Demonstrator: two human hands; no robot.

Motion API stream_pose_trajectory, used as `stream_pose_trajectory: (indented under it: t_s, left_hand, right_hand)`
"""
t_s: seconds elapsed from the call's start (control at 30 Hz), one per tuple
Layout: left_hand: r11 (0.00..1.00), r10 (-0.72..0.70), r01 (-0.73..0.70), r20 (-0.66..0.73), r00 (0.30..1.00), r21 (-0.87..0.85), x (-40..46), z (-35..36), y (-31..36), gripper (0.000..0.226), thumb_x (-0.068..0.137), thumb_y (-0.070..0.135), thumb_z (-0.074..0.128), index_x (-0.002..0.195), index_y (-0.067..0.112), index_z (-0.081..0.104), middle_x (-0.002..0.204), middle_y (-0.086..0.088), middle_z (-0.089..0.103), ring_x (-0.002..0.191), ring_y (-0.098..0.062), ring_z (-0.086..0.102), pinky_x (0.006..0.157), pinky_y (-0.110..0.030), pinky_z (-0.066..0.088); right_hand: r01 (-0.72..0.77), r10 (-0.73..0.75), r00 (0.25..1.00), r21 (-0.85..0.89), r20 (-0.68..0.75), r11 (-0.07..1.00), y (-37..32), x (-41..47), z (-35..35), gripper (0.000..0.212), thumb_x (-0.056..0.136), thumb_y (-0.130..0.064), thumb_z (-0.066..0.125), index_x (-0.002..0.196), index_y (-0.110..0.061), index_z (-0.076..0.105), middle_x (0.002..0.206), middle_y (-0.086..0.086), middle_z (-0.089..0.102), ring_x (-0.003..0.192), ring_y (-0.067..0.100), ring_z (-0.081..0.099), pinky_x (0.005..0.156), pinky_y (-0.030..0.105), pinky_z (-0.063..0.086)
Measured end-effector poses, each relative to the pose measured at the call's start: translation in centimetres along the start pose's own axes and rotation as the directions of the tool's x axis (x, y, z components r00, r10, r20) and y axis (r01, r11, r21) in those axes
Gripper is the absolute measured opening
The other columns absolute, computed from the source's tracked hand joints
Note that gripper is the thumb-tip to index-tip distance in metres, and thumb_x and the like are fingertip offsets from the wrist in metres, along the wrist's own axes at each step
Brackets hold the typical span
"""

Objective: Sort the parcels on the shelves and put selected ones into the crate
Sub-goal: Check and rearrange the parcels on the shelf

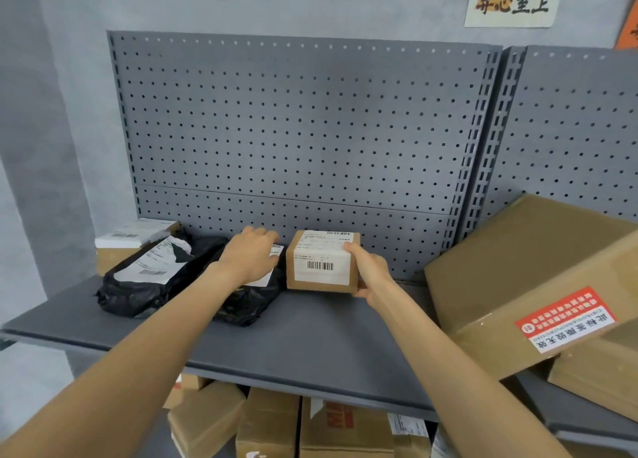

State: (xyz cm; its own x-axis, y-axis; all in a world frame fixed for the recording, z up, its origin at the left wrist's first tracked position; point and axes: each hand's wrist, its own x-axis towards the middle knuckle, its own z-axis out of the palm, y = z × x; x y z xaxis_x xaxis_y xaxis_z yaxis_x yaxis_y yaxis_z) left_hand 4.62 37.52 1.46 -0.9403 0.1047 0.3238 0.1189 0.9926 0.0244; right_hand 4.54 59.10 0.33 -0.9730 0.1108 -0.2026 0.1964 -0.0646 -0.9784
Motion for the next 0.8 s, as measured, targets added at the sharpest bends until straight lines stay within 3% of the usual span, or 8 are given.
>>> stream_pose_trajectory:
  t_s: [0.1, 0.2, 0.37, 0.5, 0.63, 0.8]
  left_hand:
    - [1.0, -0.004, 0.005, 0.02, 1.0, -0.024, 0.9, 0.7, -0.4, 0.042, 0.096, 0.03, 0.049, 0.134, 0.013, 0.048, 0.133, -0.009, 0.053, 0.124, -0.028, 0.042, 0.098, -0.039, 0.04]
    - [0.999, -0.015, 0.017, 0.044, 0.999, -0.044, 1.6, 1.4, -0.7, 0.039, 0.098, 0.023, 0.044, 0.135, 0.011, 0.047, 0.133, -0.01, 0.053, 0.125, -0.03, 0.041, 0.098, -0.04, 0.04]
    - [0.996, -0.004, 0.008, 0.055, 0.998, -0.088, 2.1, 2.7, -0.8, 0.04, 0.098, 0.012, 0.039, 0.138, 0.013, 0.046, 0.136, -0.01, 0.051, 0.126, -0.03, 0.039, 0.099, -0.039, 0.039]
    - [0.994, 0.008, -0.004, 0.042, 0.999, -0.112, 2.6, 3.4, -0.8, 0.039, 0.098, 0.013, 0.04, 0.135, 0.013, 0.049, 0.136, -0.01, 0.052, 0.126, -0.03, 0.04, 0.101, -0.04, 0.037]
    - [0.993, 0.021, -0.014, 0.057, 0.998, -0.118, 3.3, 3.9, -0.7, 0.036, 0.097, 0.01, 0.037, 0.128, 0.012, 0.054, 0.127, -0.013, 0.056, 0.119, -0.032, 0.044, 0.099, -0.043, 0.04]
    - [0.991, 0.008, 0.0, 0.06, 0.998, -0.132, 3.7, 4.2, -0.7, 0.037, 0.097, 0.009, 0.036, 0.13, 0.011, 0.053, 0.129, -0.013, 0.055, 0.12, -0.033, 0.043, 0.1, -0.043, 0.04]
  right_hand:
    - [-0.01, 0.009, 1.0, -0.011, -0.022, 1.0, 0.6, 1.4, 1.2, 0.039, 0.084, -0.039, 0.065, 0.113, -0.011, 0.062, 0.107, 0.008, 0.07, 0.093, 0.024, 0.068, 0.086, 0.041, 0.057]
    - [-0.015, 0.014, 0.999, -0.022, -0.044, 1.0, 0.9, 2.5, 1.8, 0.047, 0.081, -0.044, 0.065, 0.114, -0.011, 0.062, 0.108, 0.008, 0.07, 0.096, 0.025, 0.067, 0.091, 0.044, 0.055]
    - [-0.031, 0.028, 0.997, -0.037, -0.07, 0.999, 1.4, 3.6, 1.9, 0.049, 0.079, -0.047, 0.063, 0.113, -0.012, 0.059, 0.109, 0.008, 0.068, 0.098, 0.026, 0.066, 0.093, 0.044, 0.054]
    - [-0.021, 0.017, 0.998, -0.074, -0.063, 0.997, 1.7, 4.3, 2.3, 0.063, 0.071, -0.055, 0.061, 0.117, -0.012, 0.059, 0.112, 0.006, 0.067, 0.101, 0.025, 0.065, 0.094, 0.043, 0.053]
    - [-0.021, 0.008, 0.995, -0.131, -0.1, 0.991, 1.2, 3.4, 3.1, 0.046, 0.088, -0.047, 0.053, 0.113, -0.009, 0.055, 0.115, 0.008, 0.063, 0.103, 0.025, 0.061, 0.087, 0.035, 0.051]
    - [-0.033, 0.014, 0.992, -0.153, -0.123, 0.988, 1.4, 3.8, 3.4, 0.045, 0.094, -0.039, 0.048, 0.122, -0.005, 0.056, 0.119, 0.012, 0.063, 0.102, 0.028, 0.064, 0.08, 0.034, 0.052]
